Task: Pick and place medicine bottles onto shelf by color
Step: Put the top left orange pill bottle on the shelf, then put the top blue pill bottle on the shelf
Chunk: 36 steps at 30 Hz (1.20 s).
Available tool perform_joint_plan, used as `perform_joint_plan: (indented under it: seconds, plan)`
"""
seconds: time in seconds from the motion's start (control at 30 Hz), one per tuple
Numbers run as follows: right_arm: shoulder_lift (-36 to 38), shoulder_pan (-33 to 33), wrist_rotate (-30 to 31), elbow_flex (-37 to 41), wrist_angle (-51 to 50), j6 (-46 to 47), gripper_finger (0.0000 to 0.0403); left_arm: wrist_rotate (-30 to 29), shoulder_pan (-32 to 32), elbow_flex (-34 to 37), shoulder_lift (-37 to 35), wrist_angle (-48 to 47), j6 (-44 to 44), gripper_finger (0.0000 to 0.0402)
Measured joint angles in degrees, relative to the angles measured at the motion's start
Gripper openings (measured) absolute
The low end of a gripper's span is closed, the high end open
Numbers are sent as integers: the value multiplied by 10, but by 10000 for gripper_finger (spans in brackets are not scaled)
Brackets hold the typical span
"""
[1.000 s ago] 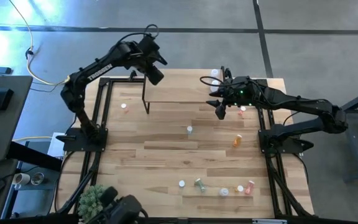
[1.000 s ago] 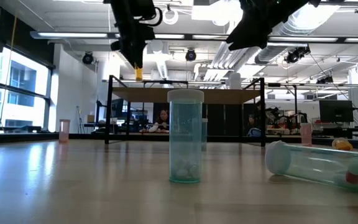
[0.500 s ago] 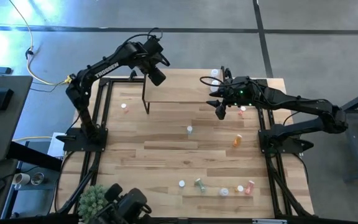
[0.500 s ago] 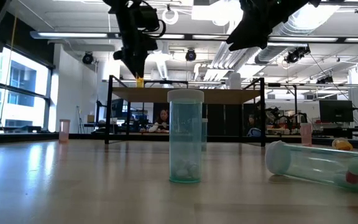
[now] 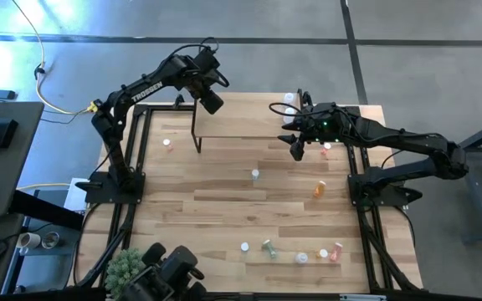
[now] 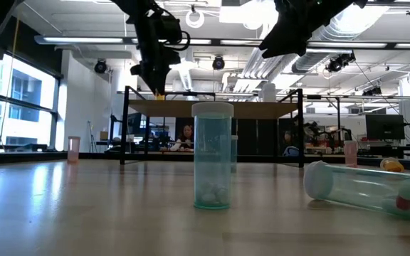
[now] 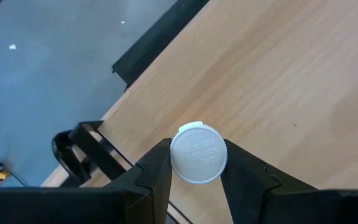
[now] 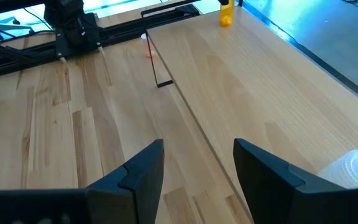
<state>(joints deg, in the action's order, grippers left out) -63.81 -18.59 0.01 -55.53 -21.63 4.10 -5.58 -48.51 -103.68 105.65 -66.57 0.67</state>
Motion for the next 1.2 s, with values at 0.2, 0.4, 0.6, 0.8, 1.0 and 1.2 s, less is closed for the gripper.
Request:
perform_joint_plan:
  seconds: [0.2, 0.4, 0.6, 0.8, 1.0, 1.2]
  plan:
    - [0, 0, 0, 0, 0, 0, 184, 0, 2, 0, 0, -1, -4, 112]
    - [0, 0, 0, 0, 0, 0, 184, 0, 6, 0, 0, 0, -4, 133]
    - [0, 0, 0, 0, 0, 0, 184, 0, 6, 0, 0, 5, -4, 161]
    - [0, 0, 0, 0, 0, 0, 184, 0, 6, 0, -1, 5, 4, 182]
    - [0, 0, 0, 0, 0, 1, 184, 11, 5, -47, -2, 1, 15, 184]
    - [0, 0, 0, 0, 0, 16, 184, 43, 5, -103, -2, -14, 22, 184]
